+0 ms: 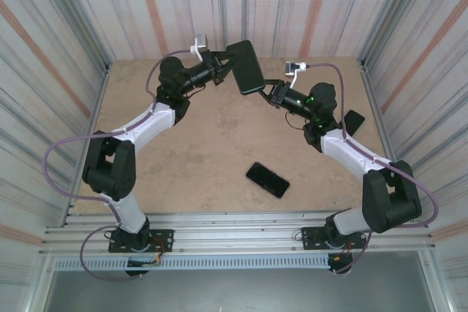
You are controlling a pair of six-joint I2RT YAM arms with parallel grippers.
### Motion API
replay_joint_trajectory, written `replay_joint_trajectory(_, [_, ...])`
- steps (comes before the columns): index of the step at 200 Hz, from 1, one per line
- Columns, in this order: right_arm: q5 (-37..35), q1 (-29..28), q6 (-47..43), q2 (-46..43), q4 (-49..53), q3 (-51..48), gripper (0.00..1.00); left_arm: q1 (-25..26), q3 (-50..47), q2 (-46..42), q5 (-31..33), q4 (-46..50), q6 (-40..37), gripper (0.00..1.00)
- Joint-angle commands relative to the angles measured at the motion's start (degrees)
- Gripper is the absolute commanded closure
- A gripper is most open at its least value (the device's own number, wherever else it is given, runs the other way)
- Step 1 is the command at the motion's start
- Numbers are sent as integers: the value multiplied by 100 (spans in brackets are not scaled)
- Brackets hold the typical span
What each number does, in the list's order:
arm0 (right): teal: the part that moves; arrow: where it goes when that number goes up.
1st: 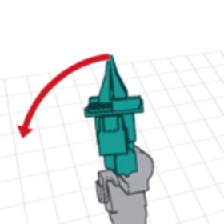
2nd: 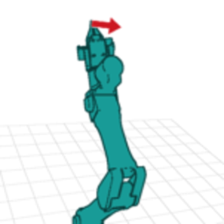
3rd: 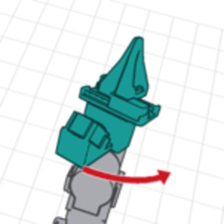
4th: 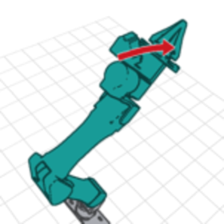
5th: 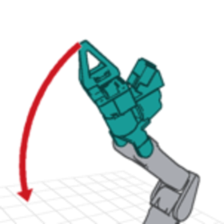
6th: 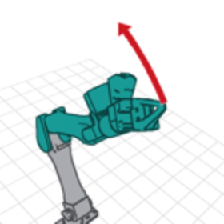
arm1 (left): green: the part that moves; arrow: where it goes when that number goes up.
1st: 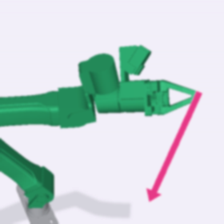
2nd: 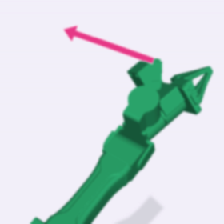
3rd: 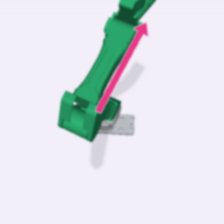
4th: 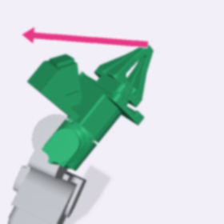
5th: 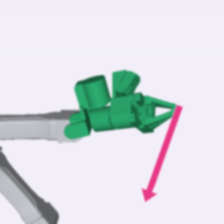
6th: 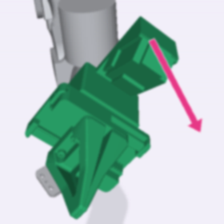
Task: Take the phone out of the phone case
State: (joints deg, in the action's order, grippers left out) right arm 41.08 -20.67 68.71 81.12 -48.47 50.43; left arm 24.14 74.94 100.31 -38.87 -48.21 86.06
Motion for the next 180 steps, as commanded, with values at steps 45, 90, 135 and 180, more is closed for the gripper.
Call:
replay_joint_trajectory(45, [-263, -88, 283, -28, -565, -163, 98, 64, 37, 69, 47, 188, -46, 66])
replay_joint_trajectory(90, [-526, -48, 418, -52, -637, -355, 99, 99, 17, -74, 91, 830, -273, 36])
replay_joint_trajectory(135, [-898, -13, 424, -121, -704, -532, 100, 257, -303, -678, 411, 1968, -806, 25])
replay_joint_trajectory(180, [-1210, -2, 406, -96, -954, -691, 100, 621, -989, -1427, 977, 2421, -951, 23])
